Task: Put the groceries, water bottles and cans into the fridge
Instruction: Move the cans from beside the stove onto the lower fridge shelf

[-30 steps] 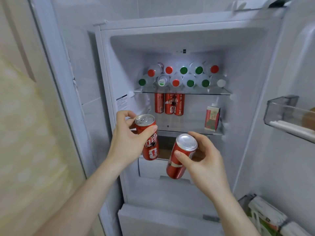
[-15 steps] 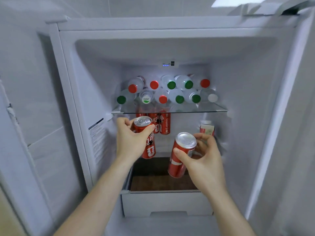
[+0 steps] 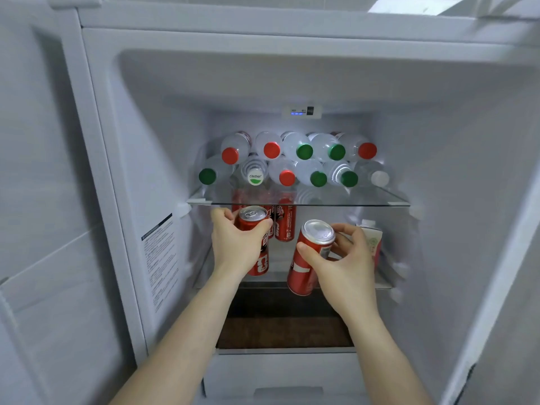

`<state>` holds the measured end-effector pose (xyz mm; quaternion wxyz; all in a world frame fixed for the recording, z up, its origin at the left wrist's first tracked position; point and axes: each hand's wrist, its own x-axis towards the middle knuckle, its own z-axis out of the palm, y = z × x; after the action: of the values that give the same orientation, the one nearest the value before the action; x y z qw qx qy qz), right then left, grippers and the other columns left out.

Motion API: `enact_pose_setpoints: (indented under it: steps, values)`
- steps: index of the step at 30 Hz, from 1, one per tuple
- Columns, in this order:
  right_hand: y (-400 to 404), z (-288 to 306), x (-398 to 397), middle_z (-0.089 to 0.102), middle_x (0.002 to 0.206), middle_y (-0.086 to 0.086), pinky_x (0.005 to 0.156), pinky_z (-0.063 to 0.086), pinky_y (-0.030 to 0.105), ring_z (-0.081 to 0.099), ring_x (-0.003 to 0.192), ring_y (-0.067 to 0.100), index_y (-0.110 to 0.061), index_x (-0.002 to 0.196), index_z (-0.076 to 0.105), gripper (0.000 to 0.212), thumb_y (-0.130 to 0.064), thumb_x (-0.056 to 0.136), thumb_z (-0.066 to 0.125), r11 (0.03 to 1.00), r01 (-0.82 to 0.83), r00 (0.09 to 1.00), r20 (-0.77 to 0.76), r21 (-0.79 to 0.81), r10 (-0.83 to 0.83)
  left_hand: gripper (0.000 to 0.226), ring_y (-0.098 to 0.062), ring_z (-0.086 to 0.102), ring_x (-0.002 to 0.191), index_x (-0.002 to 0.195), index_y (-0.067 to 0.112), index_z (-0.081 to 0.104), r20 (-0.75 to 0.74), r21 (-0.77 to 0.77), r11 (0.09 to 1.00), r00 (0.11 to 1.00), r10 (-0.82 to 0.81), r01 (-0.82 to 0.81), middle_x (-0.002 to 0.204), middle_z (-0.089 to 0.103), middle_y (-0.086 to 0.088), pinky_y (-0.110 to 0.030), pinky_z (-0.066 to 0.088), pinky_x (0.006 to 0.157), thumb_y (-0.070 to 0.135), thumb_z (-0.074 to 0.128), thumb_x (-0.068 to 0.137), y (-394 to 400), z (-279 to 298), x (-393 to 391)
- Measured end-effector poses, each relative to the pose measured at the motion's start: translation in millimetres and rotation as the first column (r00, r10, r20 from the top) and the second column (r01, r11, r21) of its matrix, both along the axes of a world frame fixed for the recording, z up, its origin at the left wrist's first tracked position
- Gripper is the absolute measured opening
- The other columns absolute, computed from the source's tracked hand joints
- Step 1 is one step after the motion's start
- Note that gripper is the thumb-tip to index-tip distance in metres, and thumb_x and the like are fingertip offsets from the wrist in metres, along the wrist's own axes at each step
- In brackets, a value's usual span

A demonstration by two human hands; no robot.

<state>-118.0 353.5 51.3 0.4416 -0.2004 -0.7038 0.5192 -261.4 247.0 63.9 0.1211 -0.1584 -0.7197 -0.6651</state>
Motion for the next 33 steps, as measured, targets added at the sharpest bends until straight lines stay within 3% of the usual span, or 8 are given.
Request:
enact_pose_setpoints:
  steps: [5,7,11,14,17,24,30,33]
  values:
    - [11,-2,-16,0.056,0.108,-0.027,0.073,0.047,0.015,0.057,0.092,-0.007,-0.037,0.122,0.048,0.064,-0.035,0.074,0.09,1.0,-0.01,1.0,0.026,0.01,0.009,0.062,0.002,0.059,0.088,0.11,0.021,0.041,0.005,0.025,1.0,1.0,0.003,-0.003,0.108,0.059,0.012,-0.019,0.045,0.068,0.036,0.089,0.073,8,-1,-11]
    - [15,-2,-23,0.056,0.108,-0.027,0.075,0.048,0.017,0.056,0.092,-0.009,-0.036,0.122,0.049,0.063,-0.035,0.074,0.09,1.0,-0.014,0.999,0.029,0.009,0.013,0.062,0.005,0.057,0.085,0.111,0.024,0.042,0.001,0.036,0.999,1.0,0.013,-0.013,0.101,0.057,0.017,-0.024,0.047,0.075,0.036,0.09,0.072,11,-2,-16]
    - [21,-2,-33,0.059,0.115,-0.02,0.073,0.045,0.014,0.056,0.093,-0.009,-0.034,0.125,0.05,0.063,-0.035,0.075,0.089,1.0,-0.025,0.999,0.036,0.007,0.024,0.062,-0.002,0.057,0.088,0.112,0.029,0.041,0.012,0.059,0.998,1.0,0.028,-0.028,0.099,0.055,0.019,-0.031,0.049,0.085,0.035,0.089,0.073,18,-1,-22]
    - [25,-1,-42,0.061,0.12,-0.017,0.081,0.051,0.022,0.06,0.101,0.001,-0.036,0.125,0.049,0.064,-0.038,0.074,0.089,1.0,-0.017,0.999,0.037,0.009,0.017,0.064,-0.002,0.056,0.088,0.116,0.033,0.042,0.003,0.083,0.996,0.999,0.038,-0.038,0.099,0.055,0.022,-0.03,0.048,0.087,0.036,0.089,0.073,21,0,-26]
    - [27,0,-52,0.062,0.124,-0.013,0.091,0.054,0.032,0.061,0.11,0.007,-0.033,0.128,0.05,0.065,-0.039,0.075,0.089,1.0,-0.016,0.999,0.045,-0.001,0.016,0.071,-0.006,0.057,0.102,0.129,0.03,0.044,-0.001,0.101,0.994,0.999,0.044,-0.044,0.112,0.058,0.017,-0.034,0.049,0.092,0.037,0.088,0.074,24,0,-30]
    - [29,3,-69,0.06,0.116,-0.015,0.079,0.045,0.018,0.06,0.105,0.005,-0.028,0.131,0.052,0.062,-0.039,0.08,0.085,0.997,-0.071,0.996,0.048,0.026,0.07,0.07,-0.019,0.062,0.116,0.133,0.024,0.045,0.015,0.093,0.992,0.996,0.084,-0.085,0.123,0.063,0.004,-0.037,0.049,0.097,0.034,0.086,0.076,33,-2,-39]
    - [31,6,-94,0.065,0.108,-0.016,0.096,0.054,0.036,0.065,0.106,0.008,-0.033,0.12,0.053,0.053,-0.039,0.079,0.086,0.996,-0.088,0.994,0.062,0.018,0.087,0.076,-0.024,0.059,0.125,0.136,0.024,0.044,0.043,0.109,0.989,0.995,0.091,-0.095,0.133,0.061,-0.001,-0.039,0.047,0.1,0.046,0.084,0.075,35,0,-55]
    - [29,5,-105,0.064,0.103,-0.023,0.101,0.053,0.037,0.061,0.099,-0.006,-0.035,0.118,0.054,0.049,-0.037,0.08,0.085,0.992,-0.122,0.992,0.041,0.019,0.121,0.078,-0.023,0.057,0.126,0.137,0.021,0.046,0.055,0.111,0.988,0.994,0.098,-0.103,0.134,0.061,-0.003,-0.039,0.047,0.102,0.047,0.085,0.074,32,1,-61]
